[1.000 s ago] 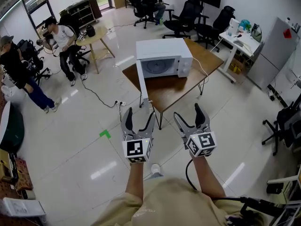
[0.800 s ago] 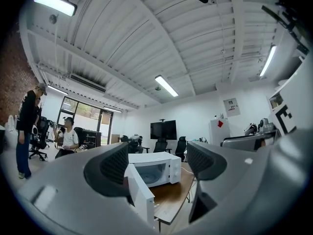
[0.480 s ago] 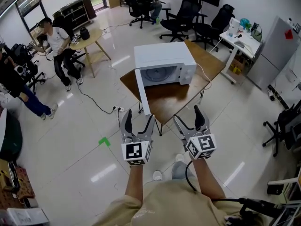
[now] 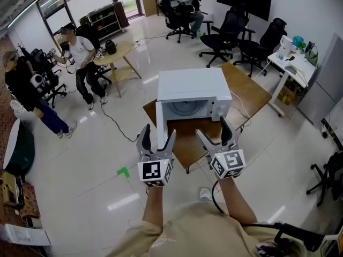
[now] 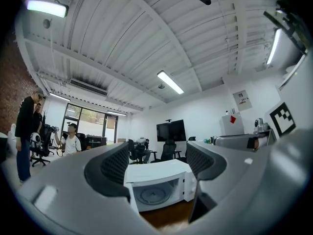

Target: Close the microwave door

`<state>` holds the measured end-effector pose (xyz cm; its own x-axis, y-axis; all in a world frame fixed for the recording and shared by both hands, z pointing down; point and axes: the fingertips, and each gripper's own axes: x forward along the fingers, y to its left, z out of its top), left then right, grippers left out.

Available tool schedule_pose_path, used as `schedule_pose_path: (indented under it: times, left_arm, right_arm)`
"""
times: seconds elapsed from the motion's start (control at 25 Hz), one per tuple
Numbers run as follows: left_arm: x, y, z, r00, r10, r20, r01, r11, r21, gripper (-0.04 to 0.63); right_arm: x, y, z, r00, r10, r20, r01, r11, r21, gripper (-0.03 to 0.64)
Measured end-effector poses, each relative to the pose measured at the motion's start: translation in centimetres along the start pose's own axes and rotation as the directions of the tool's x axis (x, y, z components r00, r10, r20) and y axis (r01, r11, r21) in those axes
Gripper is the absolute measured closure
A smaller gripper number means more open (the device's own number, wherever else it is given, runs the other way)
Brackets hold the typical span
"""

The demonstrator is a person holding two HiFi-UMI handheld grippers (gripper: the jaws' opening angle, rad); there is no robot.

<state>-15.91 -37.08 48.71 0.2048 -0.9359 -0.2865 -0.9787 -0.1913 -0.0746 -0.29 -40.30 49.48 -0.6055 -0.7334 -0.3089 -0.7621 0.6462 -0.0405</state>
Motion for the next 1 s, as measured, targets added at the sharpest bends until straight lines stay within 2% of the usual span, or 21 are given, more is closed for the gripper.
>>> schedule_pose_path:
  times: [0.2, 0.4, 0.52, 0.72, 0.84, 1.0]
  left_arm:
    - [5.5, -4.3, -0.6, 0.999, 0.035, 0.001, -0.035, 0.999, 0.036, 0.221]
    - [10.1, -6.5, -3.7, 0.997, 0.060, -0.041, -0.057, 0.996, 0.063, 0.221]
    - [10.8, -5.2, -4.9, 0.996, 0.067, -0.062, -0.063, 0.996, 0.068, 0.221]
    - [13.2, -4.1, -3.0, 0.995, 0.050, -0.089, -0.043, 0.996, 0.078, 0.221]
    - [13.6, -2.4, -2.8, 0.993, 0.046, -0.107, -0.038, 0.997, 0.071, 0.221]
    - [12.4, 0.1, -3.5, 0.992, -0.003, -0.127, 0.011, 0.998, 0.063, 0.221]
  right_arm:
    - [1.1, -7.0, 0.5, 0.998, 0.055, 0.021, -0.055, 0.998, 0.039, 0.209]
    - [2.9, -12.7, -2.9, 0.995, 0.095, -0.006, -0.094, 0.990, 0.101, 0.209]
    - [4.3, -12.5, -4.4, 0.993, 0.119, -0.018, -0.117, 0.988, 0.105, 0.209]
    - [6.9, -13.0, -2.1, 0.991, 0.128, -0.022, -0.125, 0.986, 0.112, 0.210]
    - [8.3, -12.3, -2.1, 0.992, 0.128, -0.019, -0.125, 0.985, 0.119, 0.210]
    - [8.8, -11.5, -3.5, 0.989, 0.143, -0.027, -0.138, 0.982, 0.131, 0.210]
